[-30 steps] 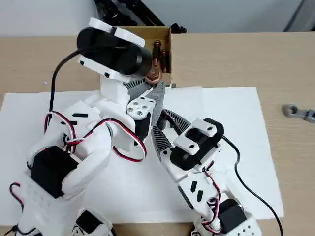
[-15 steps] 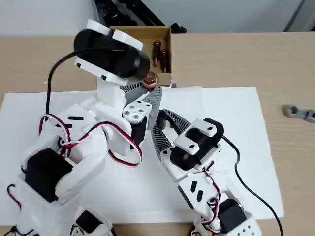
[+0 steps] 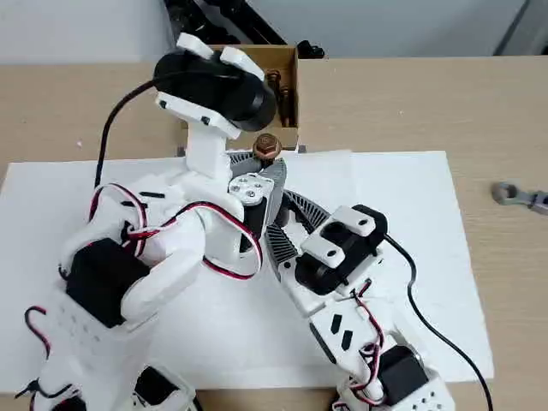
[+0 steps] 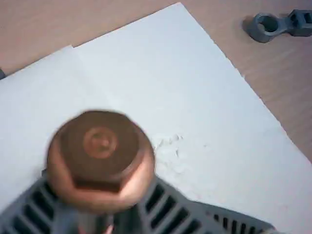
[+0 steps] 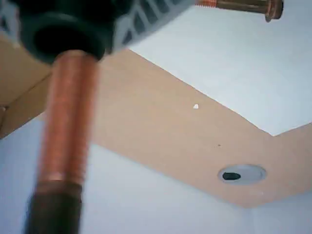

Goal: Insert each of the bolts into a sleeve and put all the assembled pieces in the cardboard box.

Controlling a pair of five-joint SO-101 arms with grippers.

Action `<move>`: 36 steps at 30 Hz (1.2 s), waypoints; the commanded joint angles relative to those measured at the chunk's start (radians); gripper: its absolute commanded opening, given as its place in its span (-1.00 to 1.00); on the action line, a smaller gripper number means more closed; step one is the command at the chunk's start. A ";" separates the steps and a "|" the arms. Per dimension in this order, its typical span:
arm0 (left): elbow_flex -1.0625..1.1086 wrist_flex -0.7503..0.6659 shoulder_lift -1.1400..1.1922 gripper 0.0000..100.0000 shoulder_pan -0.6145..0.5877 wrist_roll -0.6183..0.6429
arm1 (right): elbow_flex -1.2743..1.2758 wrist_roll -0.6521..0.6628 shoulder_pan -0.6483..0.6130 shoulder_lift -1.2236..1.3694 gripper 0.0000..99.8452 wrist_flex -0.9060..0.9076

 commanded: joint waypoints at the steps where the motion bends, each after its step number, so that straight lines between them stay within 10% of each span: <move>1: -0.045 -0.023 0.003 -0.98 0.006 0.009 | -0.023 0.012 -0.002 0.002 -0.99 -0.013; 36: 0.107 -0.103 -0.003 -0.99 0.048 -0.002 | -0.006 0.011 -0.002 -0.007 -0.99 -0.015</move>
